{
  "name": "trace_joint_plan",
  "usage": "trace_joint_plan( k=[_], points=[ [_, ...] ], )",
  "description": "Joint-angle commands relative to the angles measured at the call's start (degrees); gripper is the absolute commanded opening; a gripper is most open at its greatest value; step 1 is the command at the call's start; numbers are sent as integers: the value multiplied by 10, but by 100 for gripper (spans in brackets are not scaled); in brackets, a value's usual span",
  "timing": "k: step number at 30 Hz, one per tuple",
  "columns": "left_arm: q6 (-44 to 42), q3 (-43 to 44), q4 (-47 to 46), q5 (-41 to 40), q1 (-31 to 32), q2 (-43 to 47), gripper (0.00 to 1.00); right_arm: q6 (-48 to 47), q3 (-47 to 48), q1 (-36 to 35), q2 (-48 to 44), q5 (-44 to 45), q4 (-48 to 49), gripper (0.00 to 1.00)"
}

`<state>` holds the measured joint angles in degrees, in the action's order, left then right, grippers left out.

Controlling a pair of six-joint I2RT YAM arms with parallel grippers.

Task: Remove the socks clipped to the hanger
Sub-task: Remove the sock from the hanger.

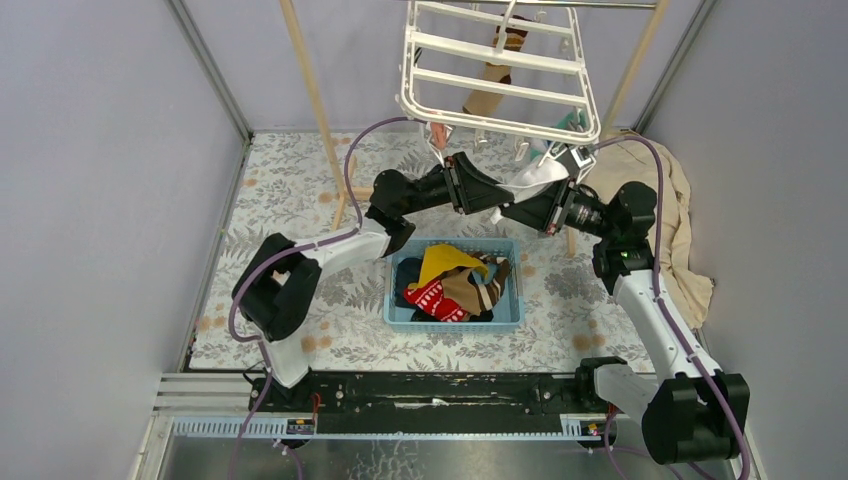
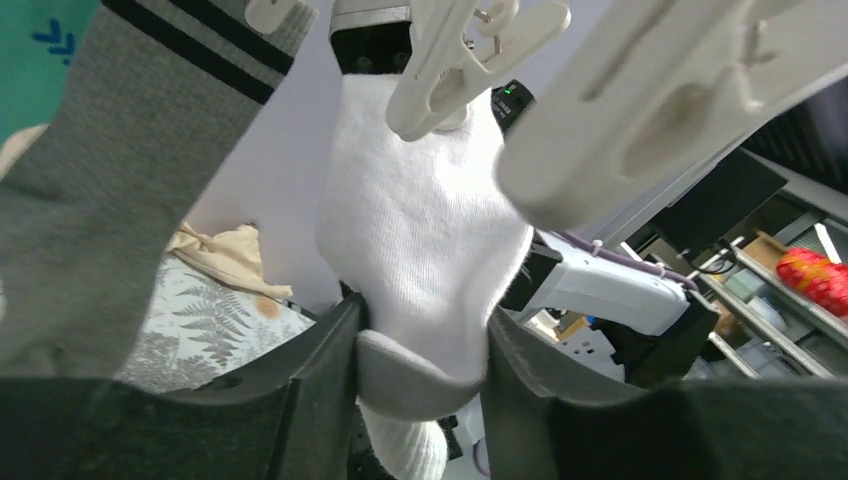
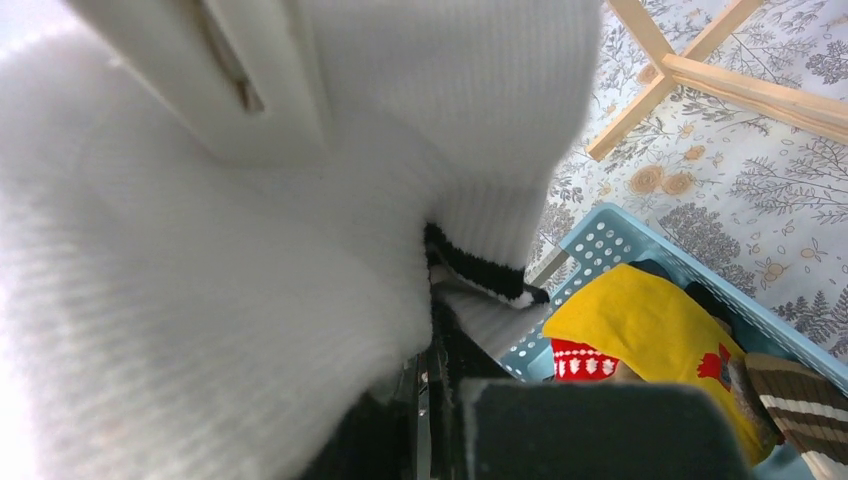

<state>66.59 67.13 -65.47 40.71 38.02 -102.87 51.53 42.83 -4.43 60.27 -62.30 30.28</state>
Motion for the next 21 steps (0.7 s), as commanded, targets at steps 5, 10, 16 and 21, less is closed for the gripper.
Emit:
trace_joint_plan(
  k=[5,10,16,21],
  points=[
    [-96,20,104,-16,6,54,29,-49,37,-8,0,29,-47,0],
    [-185,23,203,-50,14,91,15,-67,37,-9,-5,48,-77,4],
    [-254,19,276,-100,26,124,0,-94,45,-9,-19,79,-129,20],
    [-316,18,333,-161,45,154,0,-155,81,-9,-35,151,-267,40]
  ],
)
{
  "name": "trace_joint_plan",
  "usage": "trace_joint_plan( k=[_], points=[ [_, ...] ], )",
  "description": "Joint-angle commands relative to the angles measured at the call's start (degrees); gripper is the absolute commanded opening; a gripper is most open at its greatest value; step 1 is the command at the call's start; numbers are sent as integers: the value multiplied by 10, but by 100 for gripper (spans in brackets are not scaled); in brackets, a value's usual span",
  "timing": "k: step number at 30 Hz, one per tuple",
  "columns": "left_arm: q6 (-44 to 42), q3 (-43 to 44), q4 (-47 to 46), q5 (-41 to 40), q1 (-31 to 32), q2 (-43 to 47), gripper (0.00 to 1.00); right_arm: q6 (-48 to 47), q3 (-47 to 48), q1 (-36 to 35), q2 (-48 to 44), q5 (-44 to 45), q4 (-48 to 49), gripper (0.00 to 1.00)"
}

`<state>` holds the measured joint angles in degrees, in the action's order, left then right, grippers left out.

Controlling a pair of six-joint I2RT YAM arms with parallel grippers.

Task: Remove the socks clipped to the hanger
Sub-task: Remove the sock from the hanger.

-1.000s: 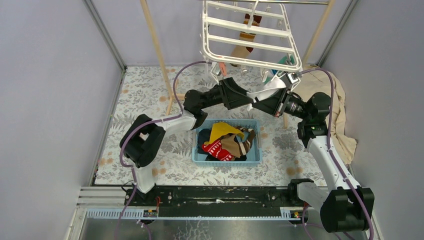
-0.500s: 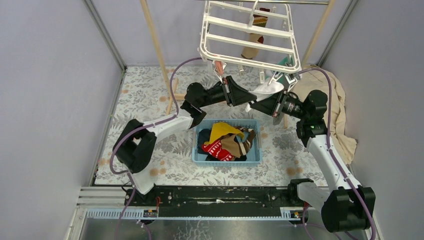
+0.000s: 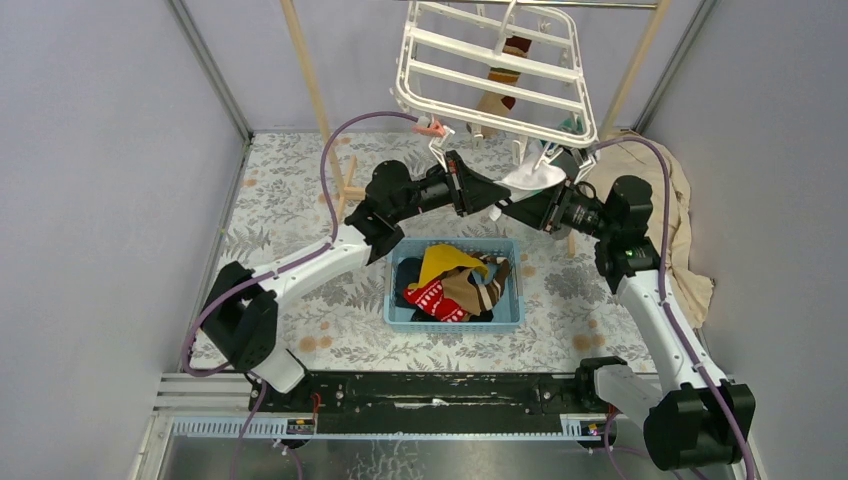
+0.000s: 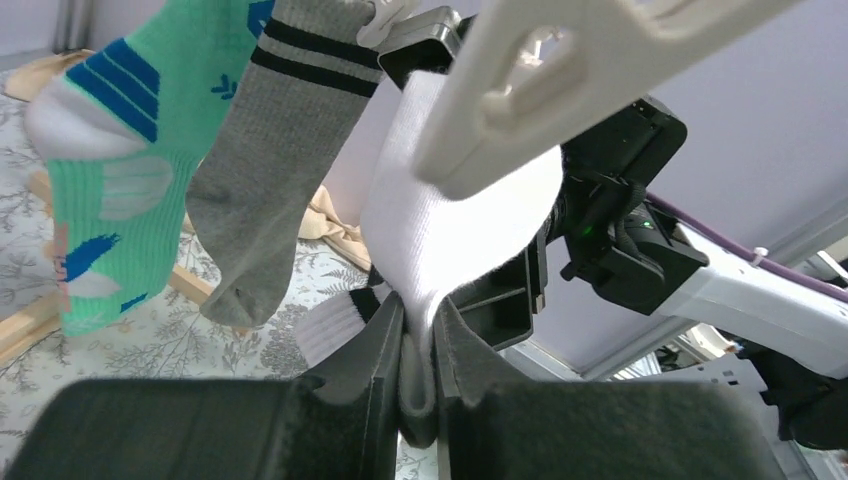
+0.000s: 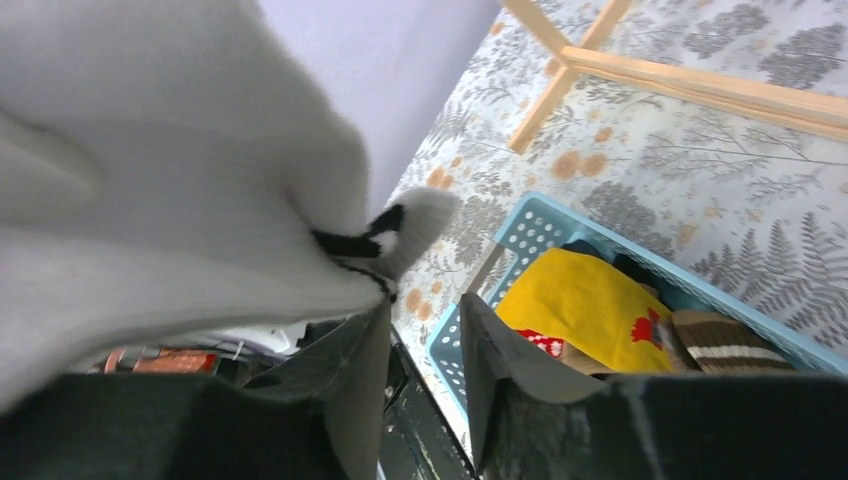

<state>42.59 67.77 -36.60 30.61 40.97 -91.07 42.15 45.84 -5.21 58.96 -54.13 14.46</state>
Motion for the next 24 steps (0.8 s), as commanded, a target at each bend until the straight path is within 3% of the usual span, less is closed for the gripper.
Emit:
trace_joint_plan(
  k=[1,6,13,21,24],
  points=[
    [-86,11,53,-71,20,42,0,-77,62,-1,-28,91,-145,42],
    [-128,11,86,-122,36,59,0,-143,115,-1,-55,193,-292,59],
    [-188,18,121,-193,66,70,0,-189,170,-1,-103,309,-433,98],
    [-234,10,130,-254,93,80,0,-160,183,-1,-175,344,-444,100],
    [-257,12,138,-285,104,83,0,-143,189,-1,-200,370,-413,88]
  ],
)
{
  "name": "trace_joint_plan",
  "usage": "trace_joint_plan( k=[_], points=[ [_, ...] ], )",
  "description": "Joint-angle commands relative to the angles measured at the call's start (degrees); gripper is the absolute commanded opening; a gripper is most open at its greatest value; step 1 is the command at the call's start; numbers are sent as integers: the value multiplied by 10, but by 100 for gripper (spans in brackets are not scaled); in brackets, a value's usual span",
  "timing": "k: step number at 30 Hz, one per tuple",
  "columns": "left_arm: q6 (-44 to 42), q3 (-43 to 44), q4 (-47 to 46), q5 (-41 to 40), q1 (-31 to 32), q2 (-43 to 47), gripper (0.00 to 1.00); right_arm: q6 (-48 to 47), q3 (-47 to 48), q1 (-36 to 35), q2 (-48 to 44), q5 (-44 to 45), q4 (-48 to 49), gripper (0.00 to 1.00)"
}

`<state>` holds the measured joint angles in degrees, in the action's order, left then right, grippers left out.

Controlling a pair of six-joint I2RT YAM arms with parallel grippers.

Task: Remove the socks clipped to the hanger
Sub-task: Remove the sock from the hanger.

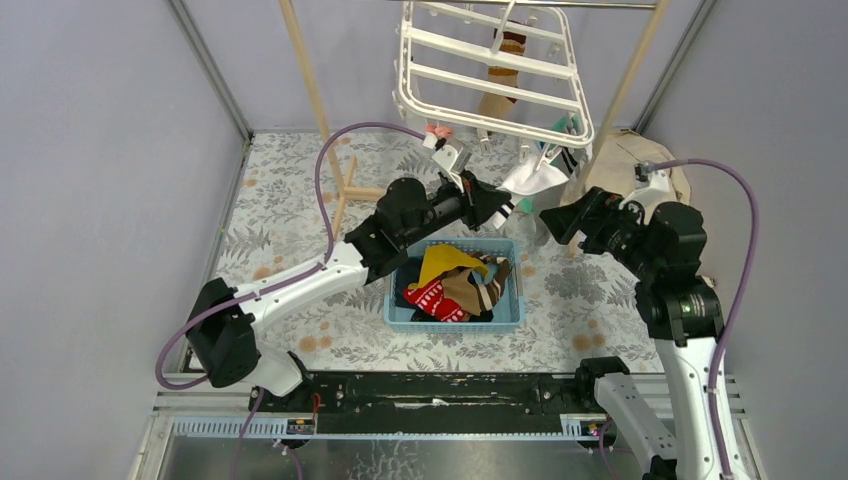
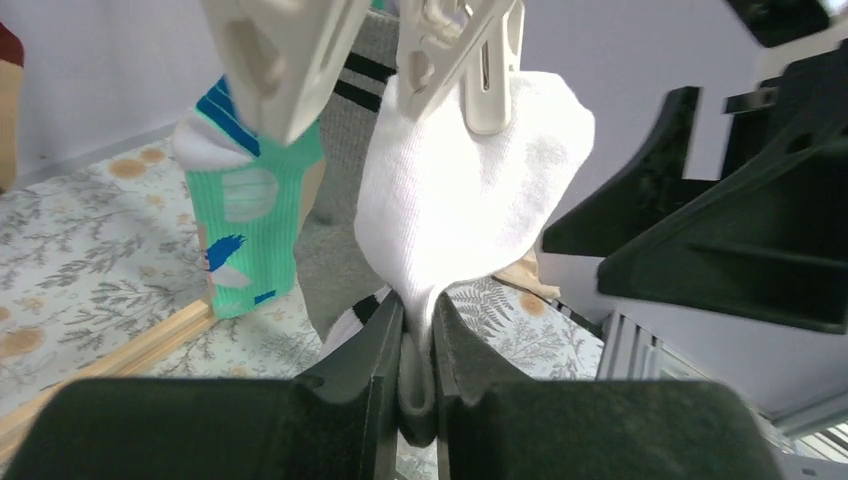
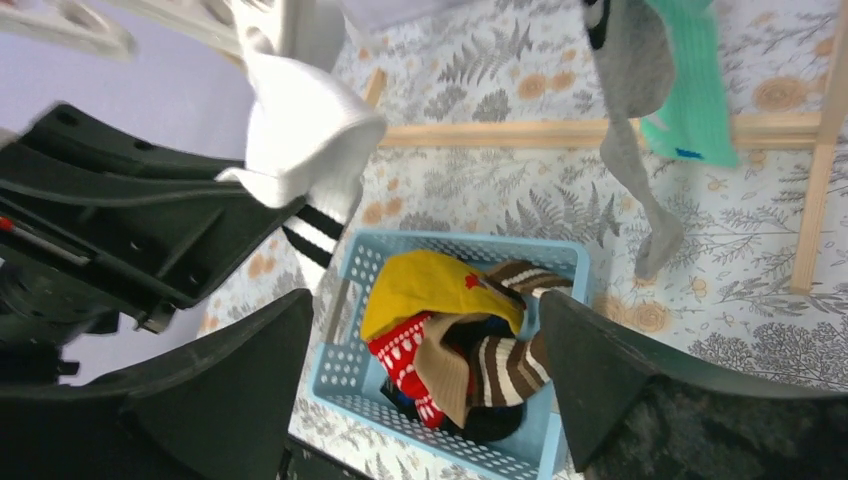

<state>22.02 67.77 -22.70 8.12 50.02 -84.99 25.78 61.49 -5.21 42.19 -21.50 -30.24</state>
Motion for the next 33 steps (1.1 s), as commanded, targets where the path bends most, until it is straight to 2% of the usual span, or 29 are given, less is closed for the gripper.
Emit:
trace_joint_plan(
  k=[1,7,16,19,33],
  points=[
    [-60,14,4,-72,18,24,0,23,39,-1,-32,54,35,84],
    [-107,21,17,-130,43,19,0,69,63,-1,-11,82,55,68],
    [-138,7,-5,-169,58,7,0,102,108,-1,51,105,74,65],
    [-147,10,-5,-180,63,2,0,103,124,-1,72,101,82,60],
    [-181,47,10,-230,78,-30,0,45,216,-5,111,116,24,57]
  ],
)
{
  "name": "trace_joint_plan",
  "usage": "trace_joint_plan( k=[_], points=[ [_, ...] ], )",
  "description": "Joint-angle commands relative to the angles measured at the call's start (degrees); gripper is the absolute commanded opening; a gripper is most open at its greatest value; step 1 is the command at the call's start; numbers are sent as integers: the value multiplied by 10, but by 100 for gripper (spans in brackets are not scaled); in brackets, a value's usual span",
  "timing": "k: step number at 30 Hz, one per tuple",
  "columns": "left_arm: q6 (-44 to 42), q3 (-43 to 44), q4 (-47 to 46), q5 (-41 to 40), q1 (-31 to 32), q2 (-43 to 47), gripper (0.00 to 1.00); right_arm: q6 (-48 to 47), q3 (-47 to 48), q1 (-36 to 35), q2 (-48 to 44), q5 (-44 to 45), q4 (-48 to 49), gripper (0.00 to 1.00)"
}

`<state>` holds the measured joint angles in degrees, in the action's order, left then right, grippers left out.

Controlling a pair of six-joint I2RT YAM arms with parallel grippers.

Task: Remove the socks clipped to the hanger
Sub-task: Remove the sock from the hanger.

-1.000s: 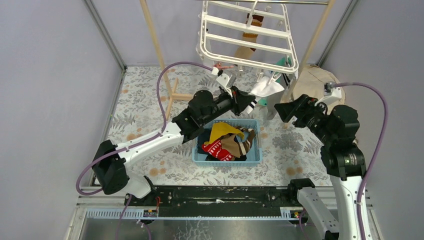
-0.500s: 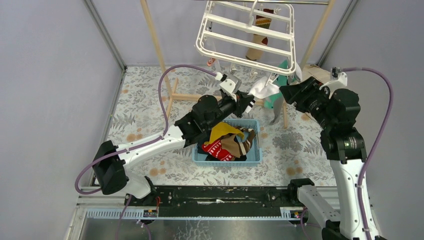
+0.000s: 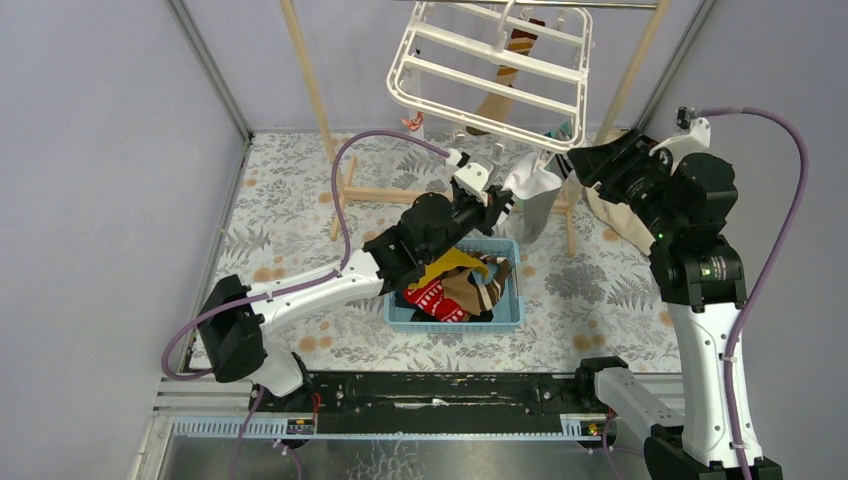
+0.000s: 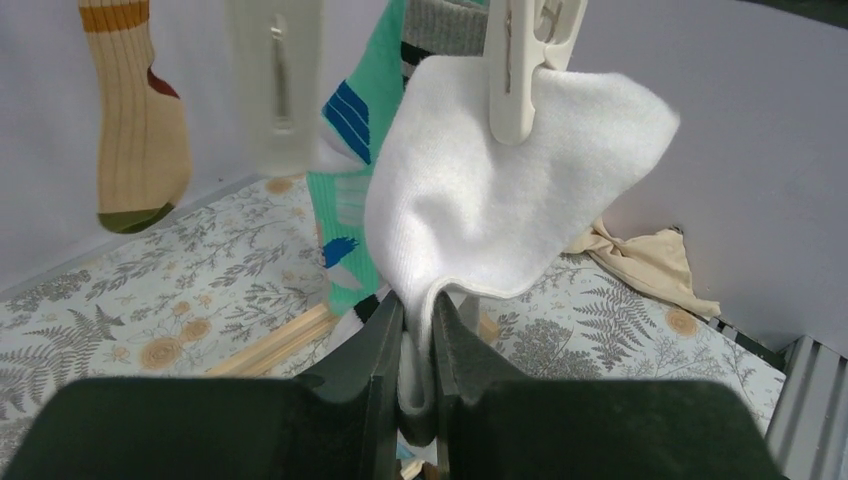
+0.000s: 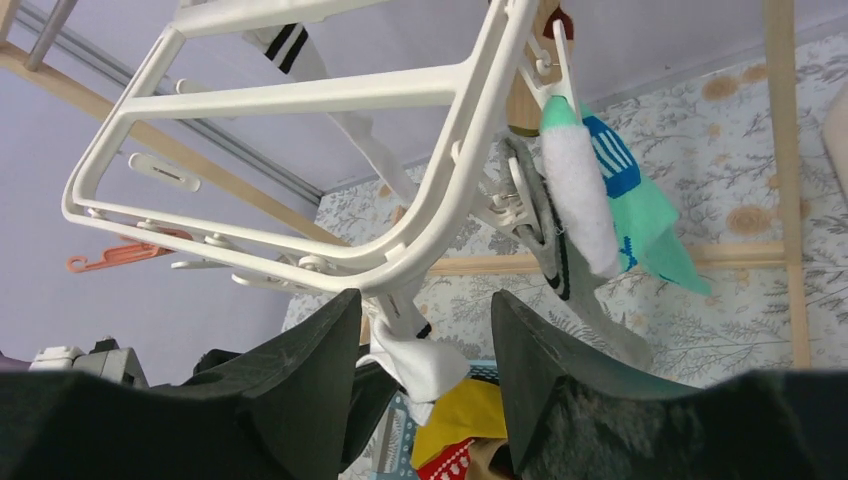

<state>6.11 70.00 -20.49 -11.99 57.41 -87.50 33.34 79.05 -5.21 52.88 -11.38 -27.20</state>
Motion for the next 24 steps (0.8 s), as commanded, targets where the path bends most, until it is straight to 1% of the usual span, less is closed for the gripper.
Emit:
trace_joint_plan(
  k=[1,3,6,13,15,16,17,20,24],
  points=[
    [-22,25,-12,-31,4,-4,0,-38,49,-8,5,15,-11,57],
    [-23,25,-11,-32,4,-5,0,-56,74,-15,11,15,-22,57],
    [-24,24,-11,-33,4,-5,0,-85,143,-22,32,0,-32,59],
    [-24,29,-3,-38,5,-10,0,-132,373,-22,160,-81,-49,60],
    [-26,34,-3,-38,5,-17,0,-155,442,-24,199,-91,-87,59],
    [-27,40,-3,-36,5,-23,0,-170,457,-26,210,-86,-113,59],
    [-28,47,-1,-34,5,-30,0,-181,448,-26,207,-70,-127,59],
    [-30,70,-2,-26,6,-58,0,-199,358,-26,157,-30,-111,59],
    [-41,111,1,-22,11,-96,0,-205,268,-26,115,-15,-109,59]
  ],
)
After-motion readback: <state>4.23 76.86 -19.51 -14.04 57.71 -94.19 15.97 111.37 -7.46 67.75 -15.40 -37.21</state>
